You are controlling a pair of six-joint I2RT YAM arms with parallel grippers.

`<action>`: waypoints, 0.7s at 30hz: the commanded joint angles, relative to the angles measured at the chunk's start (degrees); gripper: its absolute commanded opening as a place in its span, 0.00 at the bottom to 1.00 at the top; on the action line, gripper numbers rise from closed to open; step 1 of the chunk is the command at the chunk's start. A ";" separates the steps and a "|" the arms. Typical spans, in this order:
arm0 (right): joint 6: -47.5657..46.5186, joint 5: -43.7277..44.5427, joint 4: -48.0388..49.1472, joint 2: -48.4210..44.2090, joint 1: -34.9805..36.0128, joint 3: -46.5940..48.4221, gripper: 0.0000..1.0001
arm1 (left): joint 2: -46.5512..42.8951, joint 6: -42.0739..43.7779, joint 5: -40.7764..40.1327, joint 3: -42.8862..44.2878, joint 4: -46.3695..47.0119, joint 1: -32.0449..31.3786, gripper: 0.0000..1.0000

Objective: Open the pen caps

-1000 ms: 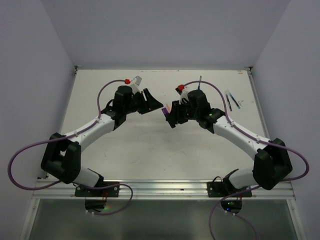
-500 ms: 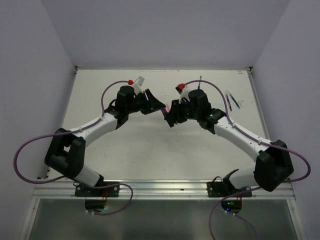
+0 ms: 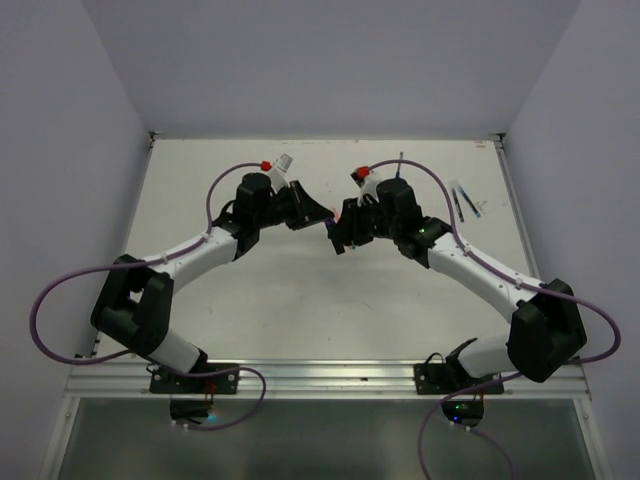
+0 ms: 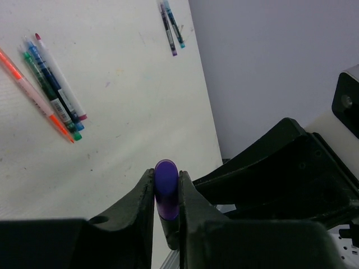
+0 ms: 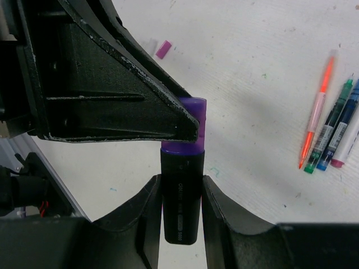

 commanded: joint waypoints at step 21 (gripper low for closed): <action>-0.82 4.37 0.11 2.98 3.13 0.73 0.00 | 0.17 -5.93 -0.80 0.51 2.93 -0.23 0.00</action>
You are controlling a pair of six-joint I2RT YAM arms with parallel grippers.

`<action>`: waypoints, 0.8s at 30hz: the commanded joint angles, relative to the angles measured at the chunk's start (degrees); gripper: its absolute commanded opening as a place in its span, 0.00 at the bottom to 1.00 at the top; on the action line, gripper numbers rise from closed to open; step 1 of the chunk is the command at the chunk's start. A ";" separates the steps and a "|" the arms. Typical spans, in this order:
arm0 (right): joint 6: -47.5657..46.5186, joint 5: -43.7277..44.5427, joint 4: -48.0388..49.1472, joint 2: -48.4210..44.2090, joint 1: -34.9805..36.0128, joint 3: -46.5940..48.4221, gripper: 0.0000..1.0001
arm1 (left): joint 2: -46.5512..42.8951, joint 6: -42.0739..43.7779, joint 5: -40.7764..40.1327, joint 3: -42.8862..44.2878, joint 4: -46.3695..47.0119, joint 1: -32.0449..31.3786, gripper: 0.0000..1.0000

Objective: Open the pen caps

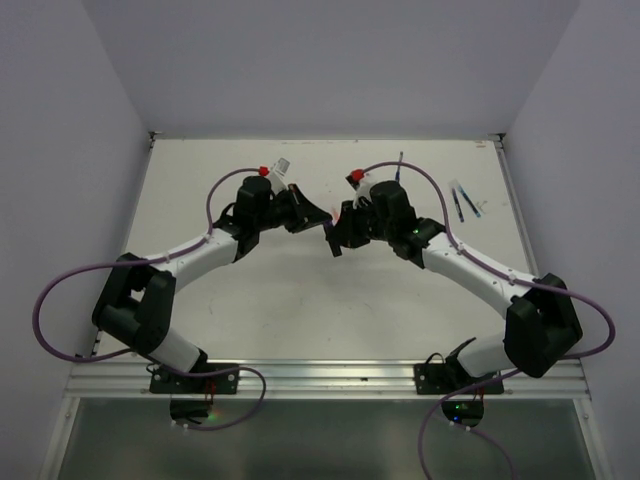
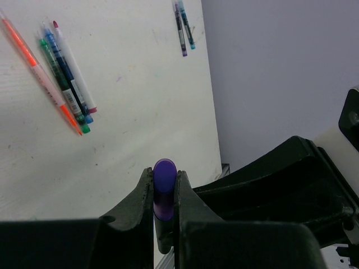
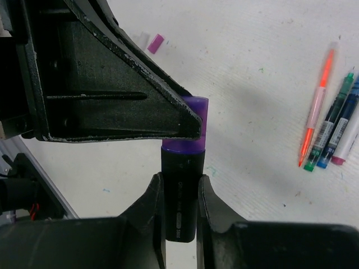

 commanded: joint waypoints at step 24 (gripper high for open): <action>-1.48 19.74 -13.93 -1.11 4.07 -1.23 0.00 | 3.60 19.26 -7.53 9.19 -18.90 9.95 0.00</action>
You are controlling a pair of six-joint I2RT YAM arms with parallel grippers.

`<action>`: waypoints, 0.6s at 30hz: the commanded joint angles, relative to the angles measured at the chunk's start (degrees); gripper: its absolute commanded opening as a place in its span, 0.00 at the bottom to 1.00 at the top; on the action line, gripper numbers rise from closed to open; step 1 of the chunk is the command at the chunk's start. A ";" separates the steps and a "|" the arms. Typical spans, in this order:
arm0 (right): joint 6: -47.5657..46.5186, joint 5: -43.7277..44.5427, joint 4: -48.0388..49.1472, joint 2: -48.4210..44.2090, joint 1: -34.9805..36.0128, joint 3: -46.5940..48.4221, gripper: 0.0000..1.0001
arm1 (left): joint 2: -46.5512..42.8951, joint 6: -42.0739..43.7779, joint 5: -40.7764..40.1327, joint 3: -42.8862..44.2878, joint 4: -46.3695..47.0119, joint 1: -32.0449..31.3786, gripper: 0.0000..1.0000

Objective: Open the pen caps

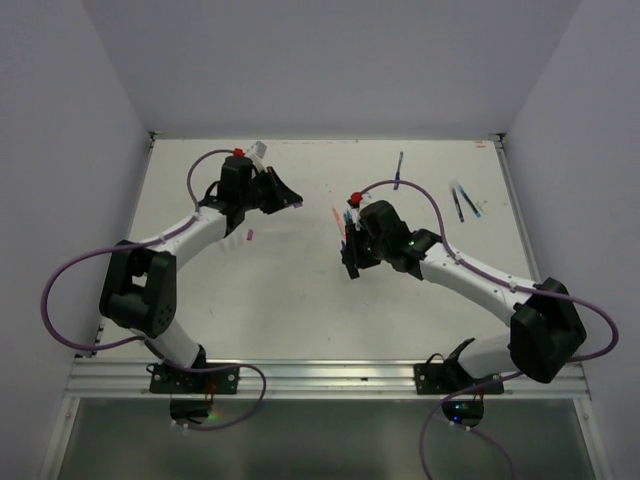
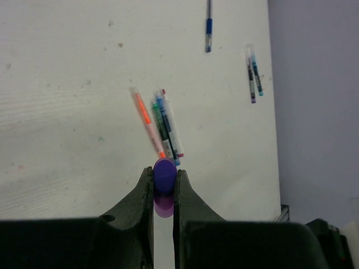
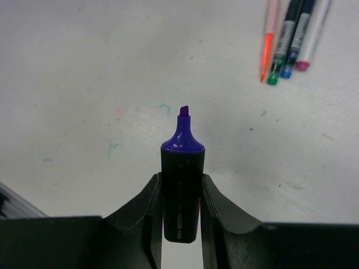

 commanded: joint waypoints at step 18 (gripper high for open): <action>-11.01 6.55 5.46 27.51 -16.00 18.71 0.00 | 4.02 14.07 -11.26 -1.55 -15.41 0.05 0.00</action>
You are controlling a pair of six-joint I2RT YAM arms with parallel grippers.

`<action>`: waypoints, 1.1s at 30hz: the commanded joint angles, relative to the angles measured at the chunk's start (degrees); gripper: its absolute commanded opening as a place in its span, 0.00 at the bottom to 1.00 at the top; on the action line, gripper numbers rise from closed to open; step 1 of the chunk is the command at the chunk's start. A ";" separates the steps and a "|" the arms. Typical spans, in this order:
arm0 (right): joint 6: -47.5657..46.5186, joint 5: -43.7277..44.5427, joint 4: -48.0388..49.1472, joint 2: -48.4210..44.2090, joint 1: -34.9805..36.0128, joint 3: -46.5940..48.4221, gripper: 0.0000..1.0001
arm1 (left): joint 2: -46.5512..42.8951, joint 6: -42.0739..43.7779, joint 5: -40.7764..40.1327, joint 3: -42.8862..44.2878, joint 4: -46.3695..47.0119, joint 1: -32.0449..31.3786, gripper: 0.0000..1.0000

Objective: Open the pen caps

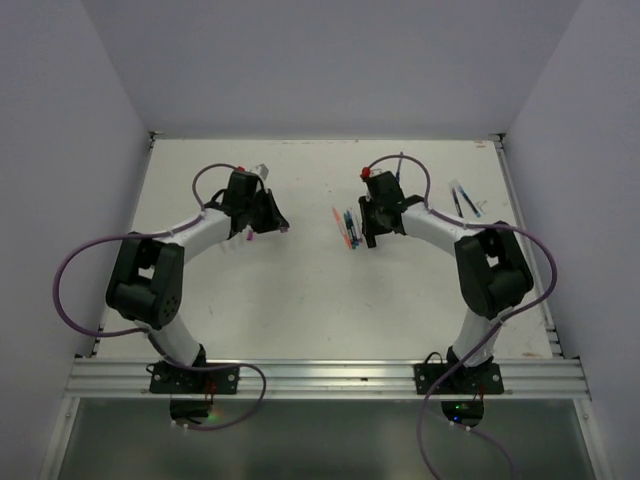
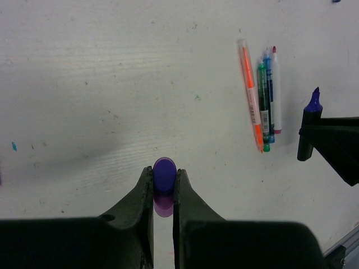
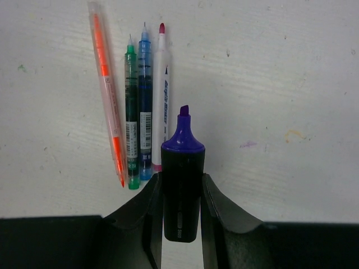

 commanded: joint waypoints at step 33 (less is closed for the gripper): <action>-1.70 0.28 3.10 13.49 -2.29 11.31 0.13 | 5.88 2.99 -8.77 2.90 -6.56 0.57 0.00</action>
